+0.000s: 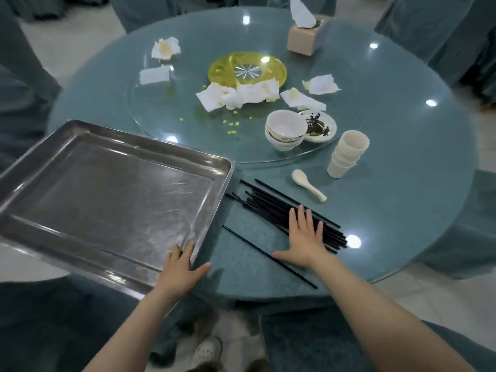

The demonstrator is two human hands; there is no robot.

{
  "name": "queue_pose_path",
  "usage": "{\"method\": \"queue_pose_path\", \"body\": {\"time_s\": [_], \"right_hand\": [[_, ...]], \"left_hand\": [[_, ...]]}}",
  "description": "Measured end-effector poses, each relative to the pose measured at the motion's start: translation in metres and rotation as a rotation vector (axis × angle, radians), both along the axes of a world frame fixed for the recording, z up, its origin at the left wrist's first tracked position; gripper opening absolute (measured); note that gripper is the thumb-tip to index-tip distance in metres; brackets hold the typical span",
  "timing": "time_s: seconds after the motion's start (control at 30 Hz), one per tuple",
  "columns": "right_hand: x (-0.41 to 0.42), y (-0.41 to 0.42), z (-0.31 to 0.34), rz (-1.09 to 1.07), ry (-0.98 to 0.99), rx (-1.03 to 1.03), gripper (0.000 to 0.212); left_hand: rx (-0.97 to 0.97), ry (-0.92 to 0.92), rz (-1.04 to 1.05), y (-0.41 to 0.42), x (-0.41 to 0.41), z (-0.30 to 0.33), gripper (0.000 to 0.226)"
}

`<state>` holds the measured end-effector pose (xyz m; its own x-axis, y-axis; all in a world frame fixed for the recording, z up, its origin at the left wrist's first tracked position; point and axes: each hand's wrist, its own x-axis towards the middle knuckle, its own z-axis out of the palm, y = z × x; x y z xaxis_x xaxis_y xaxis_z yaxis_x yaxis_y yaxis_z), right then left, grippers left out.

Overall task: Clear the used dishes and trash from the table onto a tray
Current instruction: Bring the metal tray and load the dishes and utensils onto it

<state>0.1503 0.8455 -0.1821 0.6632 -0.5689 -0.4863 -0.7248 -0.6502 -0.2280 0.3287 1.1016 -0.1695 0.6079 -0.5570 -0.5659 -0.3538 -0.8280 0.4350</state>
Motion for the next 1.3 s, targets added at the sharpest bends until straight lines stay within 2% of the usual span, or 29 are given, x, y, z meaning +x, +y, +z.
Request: {"method": "queue_pose_path", "body": {"time_s": [0.17,0.37,0.43,0.57,0.8,1.07,1.17,1.3], "right_hand": [[0.003,-0.028,0.001,-0.05,-0.012,0.029,0.141],[0.001,-0.01,-0.003,0.123,0.026,0.011,0.145],[-0.004,0.002,-0.004,0.142,0.006,-0.049,0.137],[-0.008,0.014,-0.002,0.116,-0.136,-0.141,0.106],[0.002,0.016,0.002,0.08,-0.125,-0.144,0.068],[0.002,0.023,0.003,-0.038,-0.071,-0.126,0.063],[-0.004,0.029,-0.001,-0.018,-0.098,-0.152,0.054],[-0.006,0.027,0.001,-0.02,-0.1,-0.103,0.058]], "left_hand": [[0.081,-0.046,-0.052,-0.001,0.004,-0.003,0.079],[0.102,-0.065,-0.077,-0.003,0.007,-0.003,0.083],[0.116,-0.077,-0.086,-0.003,0.006,-0.002,0.085],[0.141,-0.089,-0.108,-0.004,0.004,0.0,0.086],[0.163,-0.119,-0.122,-0.003,0.002,0.003,0.088],[0.162,-0.132,-0.124,-0.001,0.002,0.001,0.087],[0.158,-0.132,-0.125,-0.001,0.001,0.002,0.084],[0.165,-0.112,-0.121,-0.002,0.001,0.007,0.082]]}}
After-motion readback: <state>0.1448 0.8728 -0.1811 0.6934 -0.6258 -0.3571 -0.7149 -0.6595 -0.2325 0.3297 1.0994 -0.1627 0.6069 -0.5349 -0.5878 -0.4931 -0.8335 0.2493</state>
